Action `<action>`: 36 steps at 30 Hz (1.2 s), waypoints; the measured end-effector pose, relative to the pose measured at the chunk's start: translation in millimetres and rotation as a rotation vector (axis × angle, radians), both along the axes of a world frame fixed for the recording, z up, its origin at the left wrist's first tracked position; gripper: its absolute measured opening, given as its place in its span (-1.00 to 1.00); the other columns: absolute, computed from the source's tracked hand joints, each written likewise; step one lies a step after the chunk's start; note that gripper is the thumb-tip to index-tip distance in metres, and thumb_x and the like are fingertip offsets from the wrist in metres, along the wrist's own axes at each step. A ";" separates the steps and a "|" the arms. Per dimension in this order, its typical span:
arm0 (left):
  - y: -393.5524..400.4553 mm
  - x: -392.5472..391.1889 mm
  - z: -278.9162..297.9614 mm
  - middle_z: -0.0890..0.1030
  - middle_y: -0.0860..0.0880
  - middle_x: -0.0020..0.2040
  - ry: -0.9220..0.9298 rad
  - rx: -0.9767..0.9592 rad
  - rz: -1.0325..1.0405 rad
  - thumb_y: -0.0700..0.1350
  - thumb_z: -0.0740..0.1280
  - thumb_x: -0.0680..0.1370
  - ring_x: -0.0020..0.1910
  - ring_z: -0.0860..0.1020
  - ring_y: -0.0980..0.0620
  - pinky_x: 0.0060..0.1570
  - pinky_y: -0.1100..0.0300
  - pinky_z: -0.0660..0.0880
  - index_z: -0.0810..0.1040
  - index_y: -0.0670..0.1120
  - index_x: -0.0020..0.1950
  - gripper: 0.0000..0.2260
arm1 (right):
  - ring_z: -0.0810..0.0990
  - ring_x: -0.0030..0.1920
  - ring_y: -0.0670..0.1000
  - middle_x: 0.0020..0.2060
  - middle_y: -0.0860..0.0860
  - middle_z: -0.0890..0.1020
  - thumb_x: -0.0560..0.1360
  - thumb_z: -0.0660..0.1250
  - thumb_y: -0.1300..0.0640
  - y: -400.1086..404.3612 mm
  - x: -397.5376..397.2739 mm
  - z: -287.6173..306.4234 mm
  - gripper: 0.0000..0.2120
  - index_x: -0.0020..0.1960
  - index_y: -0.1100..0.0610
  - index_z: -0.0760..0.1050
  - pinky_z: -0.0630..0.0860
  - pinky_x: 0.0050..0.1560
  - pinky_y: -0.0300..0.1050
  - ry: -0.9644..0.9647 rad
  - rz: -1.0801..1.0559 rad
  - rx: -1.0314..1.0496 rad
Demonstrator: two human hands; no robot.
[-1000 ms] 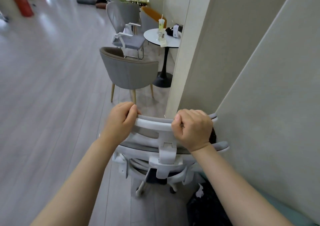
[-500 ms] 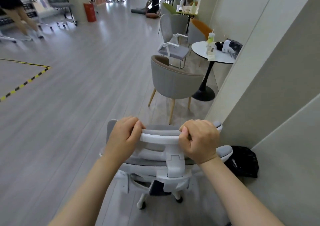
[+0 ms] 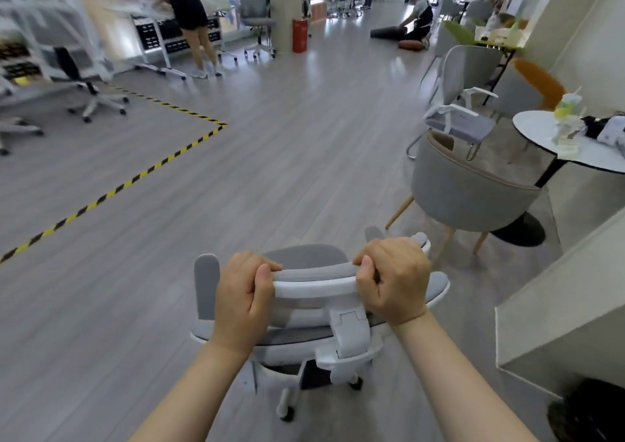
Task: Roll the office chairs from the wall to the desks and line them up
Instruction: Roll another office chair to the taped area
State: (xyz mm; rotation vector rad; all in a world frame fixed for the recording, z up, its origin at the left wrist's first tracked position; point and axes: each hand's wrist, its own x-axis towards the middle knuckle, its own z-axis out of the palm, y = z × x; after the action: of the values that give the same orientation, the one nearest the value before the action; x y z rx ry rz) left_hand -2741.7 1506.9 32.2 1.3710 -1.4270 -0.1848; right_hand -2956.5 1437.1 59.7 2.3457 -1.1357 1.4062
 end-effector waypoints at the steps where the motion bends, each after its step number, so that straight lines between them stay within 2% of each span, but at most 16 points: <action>1: -0.5 17.0 -1.2 0.53 0.04 -0.28 0.004 -0.008 0.033 -0.05 0.04 0.61 -0.21 0.47 0.07 -0.16 0.21 0.37 0.55 -0.14 -0.23 -0.62 | 0.39 -0.47 0.03 -0.51 -0.02 0.48 0.42 0.17 0.17 -4.5 19.4 -0.7 -0.74 -0.42 0.13 0.48 0.27 -0.34 -0.09 -0.011 0.029 0.005; 7: -7.0 118.8 -4.6 0.49 0.02 -0.30 0.029 -0.035 0.258 -0.05 0.03 0.61 -0.26 0.43 0.04 -0.19 0.22 0.32 0.52 -0.13 -0.25 -0.62 | 0.40 -0.42 0.07 -0.48 -0.02 0.48 0.44 0.15 0.15 -42.0 140.0 -6.1 -0.74 -0.39 0.12 0.48 0.30 -0.26 -0.06 -0.017 0.174 0.022; 11: -11.5 181.5 -9.6 0.52 0.00 -0.27 0.050 -0.070 0.415 -0.05 0.03 0.61 -0.22 0.45 0.05 -0.14 0.24 0.34 0.53 -0.14 -0.23 -0.63 | 0.40 -0.41 0.09 -0.46 -0.02 0.46 0.45 0.15 0.15 -69.0 217.6 -8.8 -0.74 -0.38 0.10 0.45 0.29 -0.25 -0.05 0.007 0.295 0.026; 16: -25.3 254.9 -12.4 0.50 0.03 -0.28 0.045 -0.120 0.566 -0.07 0.04 0.60 -0.26 0.47 -0.01 -0.23 0.08 0.38 0.51 -0.15 -0.25 -0.64 | 0.39 -0.41 0.07 -0.46 -0.03 0.46 0.44 0.15 0.16 -106.9 311.6 -10.8 -0.76 -0.38 0.09 0.44 0.29 -0.28 -0.04 0.009 0.432 0.020; 25: -67.7 378.4 -18.3 0.48 -0.01 -0.29 -0.024 -0.144 0.882 -0.08 0.02 0.59 -0.26 0.45 0.06 -0.23 0.24 0.35 0.48 -0.14 -0.27 -0.65 | 0.38 -0.38 0.06 -0.45 -0.03 0.46 0.46 0.14 0.16 -183.3 479.9 -11.9 -0.75 -0.37 0.11 0.45 0.30 -0.25 -0.03 -0.027 0.725 0.089; 32: -109.6 471.2 -11.8 0.47 0.00 -0.28 -0.057 -0.111 1.081 -0.09 0.02 0.58 -0.26 0.42 0.09 -0.23 0.26 0.34 0.47 -0.13 -0.25 -0.68 | 0.38 -0.27 0.00 -0.36 -0.06 0.47 0.52 0.08 0.12 -246.6 605.4 -10.6 -0.73 -0.25 0.09 0.48 0.31 -0.11 -0.08 0.112 0.960 0.211; 36: -134.8 532.6 -12.5 0.43 0.01 -0.27 -0.062 -0.093 1.155 -0.10 0.02 0.58 -0.26 0.40 0.04 -0.25 0.16 0.34 0.44 -0.12 -0.25 -0.70 | 0.39 -0.20 0.00 -0.31 -0.08 0.47 0.55 0.05 0.09 -272.6 678.4 -12.3 -0.72 -0.19 0.09 0.49 0.30 0.00 -0.12 0.133 1.017 0.286</action>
State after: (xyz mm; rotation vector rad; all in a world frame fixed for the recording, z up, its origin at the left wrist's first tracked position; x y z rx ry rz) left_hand -2209.0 1372.0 19.8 1.9056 -0.4995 0.6659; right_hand -2278.1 1164.4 47.4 3.3745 -0.0198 1.2982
